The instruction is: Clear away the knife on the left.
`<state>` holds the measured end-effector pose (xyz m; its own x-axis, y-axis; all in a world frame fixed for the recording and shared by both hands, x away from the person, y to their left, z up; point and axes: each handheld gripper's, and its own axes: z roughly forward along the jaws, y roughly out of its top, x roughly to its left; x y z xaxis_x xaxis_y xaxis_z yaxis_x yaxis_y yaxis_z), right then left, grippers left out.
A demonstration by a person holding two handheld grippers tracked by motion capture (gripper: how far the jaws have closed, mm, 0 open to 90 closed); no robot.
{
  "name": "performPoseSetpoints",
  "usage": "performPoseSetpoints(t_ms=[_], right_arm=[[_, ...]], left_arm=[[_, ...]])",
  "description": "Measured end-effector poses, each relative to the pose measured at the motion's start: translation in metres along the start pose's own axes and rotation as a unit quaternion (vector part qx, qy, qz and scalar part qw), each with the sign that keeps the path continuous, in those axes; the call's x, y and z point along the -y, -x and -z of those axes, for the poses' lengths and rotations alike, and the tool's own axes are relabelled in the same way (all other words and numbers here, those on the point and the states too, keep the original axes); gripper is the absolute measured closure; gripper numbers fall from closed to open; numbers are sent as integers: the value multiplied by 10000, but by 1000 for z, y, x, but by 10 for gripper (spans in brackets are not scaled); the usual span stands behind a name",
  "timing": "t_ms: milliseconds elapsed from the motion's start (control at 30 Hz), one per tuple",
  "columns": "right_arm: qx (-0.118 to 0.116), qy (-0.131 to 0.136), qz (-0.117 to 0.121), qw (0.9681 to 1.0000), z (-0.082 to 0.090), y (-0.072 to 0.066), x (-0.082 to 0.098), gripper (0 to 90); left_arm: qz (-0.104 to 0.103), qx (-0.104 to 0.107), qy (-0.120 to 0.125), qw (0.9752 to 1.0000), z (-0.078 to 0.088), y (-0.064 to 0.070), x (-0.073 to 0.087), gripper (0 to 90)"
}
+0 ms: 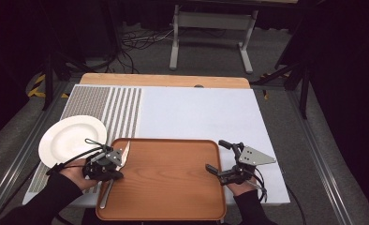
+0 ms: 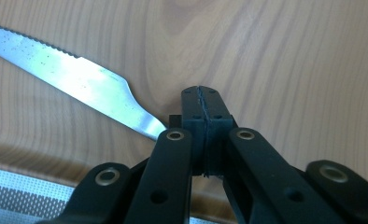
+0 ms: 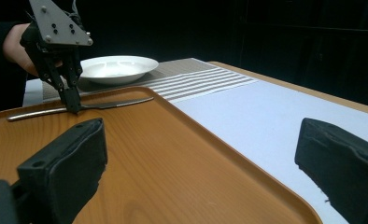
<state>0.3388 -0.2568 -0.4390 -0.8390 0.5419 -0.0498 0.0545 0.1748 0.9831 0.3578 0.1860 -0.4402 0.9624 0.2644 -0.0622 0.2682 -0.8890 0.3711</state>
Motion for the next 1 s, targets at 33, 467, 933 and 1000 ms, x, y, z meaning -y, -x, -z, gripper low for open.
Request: performPoseSetpoints(t_ms=[33, 467, 933, 1000], right_arm=[[5, -3, 1, 10000, 0, 0, 0, 27], [-18, 2, 3, 10000, 0, 0, 0, 27], [-13, 3, 40, 10000, 0, -2, -1, 28], [-2, -9, 85, 10000, -1, -3, -2, 28]], left_arm=[[-1, -1, 3, 10000, 0, 0, 1, 900], [176, -1, -33, 9998, 4, 0, 12, 900], [410, -108, 600, 9973, 16, -2, 15, 599], [449, -231, 876, 9949, 22, -1, 16, 439]])
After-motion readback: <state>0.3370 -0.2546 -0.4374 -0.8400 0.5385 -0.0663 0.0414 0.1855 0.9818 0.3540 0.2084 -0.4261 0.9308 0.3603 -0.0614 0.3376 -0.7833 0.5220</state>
